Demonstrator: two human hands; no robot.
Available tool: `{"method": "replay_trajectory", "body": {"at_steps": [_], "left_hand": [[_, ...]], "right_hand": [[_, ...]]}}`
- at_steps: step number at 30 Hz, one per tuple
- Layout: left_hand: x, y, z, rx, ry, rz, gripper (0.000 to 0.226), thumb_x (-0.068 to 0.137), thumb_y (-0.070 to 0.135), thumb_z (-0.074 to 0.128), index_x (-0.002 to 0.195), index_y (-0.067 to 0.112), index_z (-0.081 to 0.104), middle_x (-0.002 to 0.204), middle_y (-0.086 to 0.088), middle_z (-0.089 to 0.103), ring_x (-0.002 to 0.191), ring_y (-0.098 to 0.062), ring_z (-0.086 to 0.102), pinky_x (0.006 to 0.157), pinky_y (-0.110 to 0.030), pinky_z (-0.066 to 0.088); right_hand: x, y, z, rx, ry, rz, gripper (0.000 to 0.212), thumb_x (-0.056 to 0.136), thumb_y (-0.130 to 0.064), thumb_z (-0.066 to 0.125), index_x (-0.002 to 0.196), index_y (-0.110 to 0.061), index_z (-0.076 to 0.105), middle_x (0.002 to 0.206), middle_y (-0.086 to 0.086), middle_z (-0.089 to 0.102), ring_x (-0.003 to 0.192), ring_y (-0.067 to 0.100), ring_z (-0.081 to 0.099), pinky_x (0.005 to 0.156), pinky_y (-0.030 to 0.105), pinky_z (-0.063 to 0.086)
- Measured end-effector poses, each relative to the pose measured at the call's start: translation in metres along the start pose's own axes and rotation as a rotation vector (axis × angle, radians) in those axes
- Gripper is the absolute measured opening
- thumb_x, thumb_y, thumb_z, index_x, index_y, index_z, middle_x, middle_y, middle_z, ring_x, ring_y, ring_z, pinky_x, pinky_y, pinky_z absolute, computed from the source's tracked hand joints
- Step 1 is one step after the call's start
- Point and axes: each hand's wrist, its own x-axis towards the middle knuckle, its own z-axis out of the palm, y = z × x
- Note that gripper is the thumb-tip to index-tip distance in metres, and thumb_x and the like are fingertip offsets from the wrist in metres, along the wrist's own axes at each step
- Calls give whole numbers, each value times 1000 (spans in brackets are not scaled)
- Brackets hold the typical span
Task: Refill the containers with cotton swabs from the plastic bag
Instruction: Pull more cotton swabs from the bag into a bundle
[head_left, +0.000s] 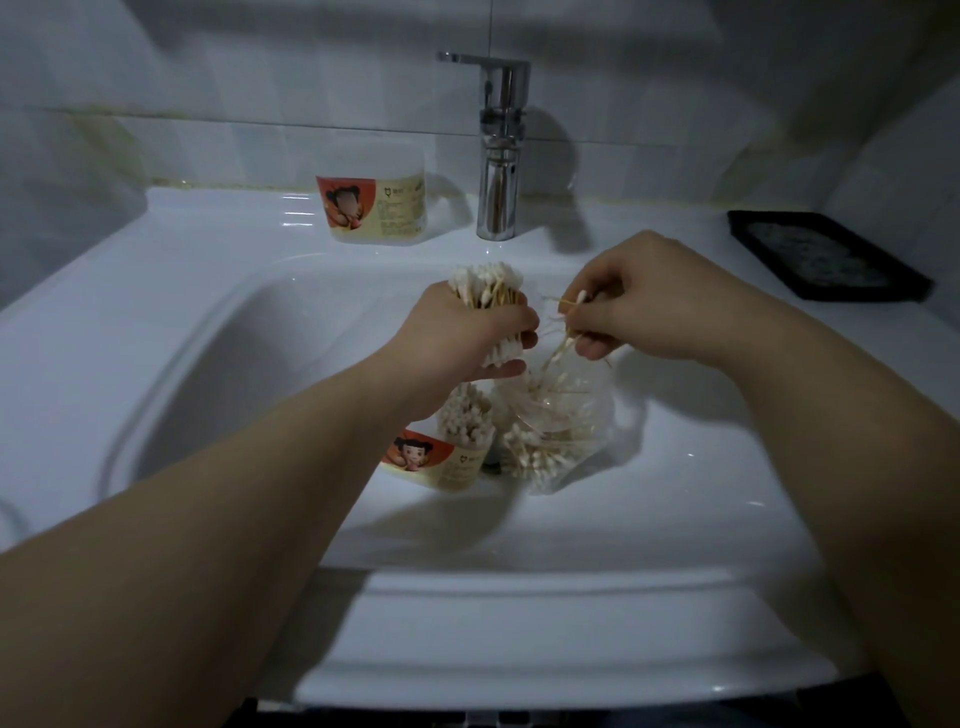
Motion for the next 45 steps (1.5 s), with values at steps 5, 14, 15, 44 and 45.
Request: {"method": "replay_trajectory", "body": {"at_steps": [5, 14, 15, 44, 45], "left_hand": [[-3, -1, 2, 69, -91, 1, 29, 88, 4, 75, 117, 1, 69, 110, -21, 73, 100, -27, 75, 81, -40, 64], [-5, -1, 3, 167, -71, 9, 15, 88, 1, 74, 101, 6, 72, 82, -9, 72, 74, -16, 72, 74, -37, 65], [-4, -1, 3, 167, -54, -7, 13, 87, 1, 74, 99, 6, 72, 79, -9, 72, 74, -17, 71, 75, -39, 65], [-4, 0, 3, 20, -113, -4, 23, 92, 5, 71, 114, 3, 70, 108, -22, 74, 95, -27, 75, 81, -41, 63], [-4, 0, 2, 19, -118, -7, 24, 92, 5, 71, 115, 3, 69, 107, -21, 74, 93, -26, 75, 80, -40, 63]], "right_hand": [[1, -4, 1, 324, 5, 40, 9, 92, -1, 71, 88, -9, 74, 76, 16, 76, 76, 26, 78, 79, 33, 64], [5, -2, 7, 357, 46, 68, 8, 87, -1, 76, 91, -8, 76, 78, 13, 77, 75, 25, 78, 78, 32, 64], [6, -1, 6, 348, 63, 67, 7, 87, -2, 77, 90, -9, 76, 76, 9, 78, 75, 24, 78, 79, 33, 64], [7, -1, 12, 526, 69, -19, 21, 79, 15, 75, 91, -2, 72, 86, 22, 73, 74, 28, 76, 71, 27, 61], [8, -1, 14, 548, 71, -15, 22, 79, 16, 75, 92, -2, 72, 86, 22, 73, 73, 28, 75, 71, 28, 62]]}}
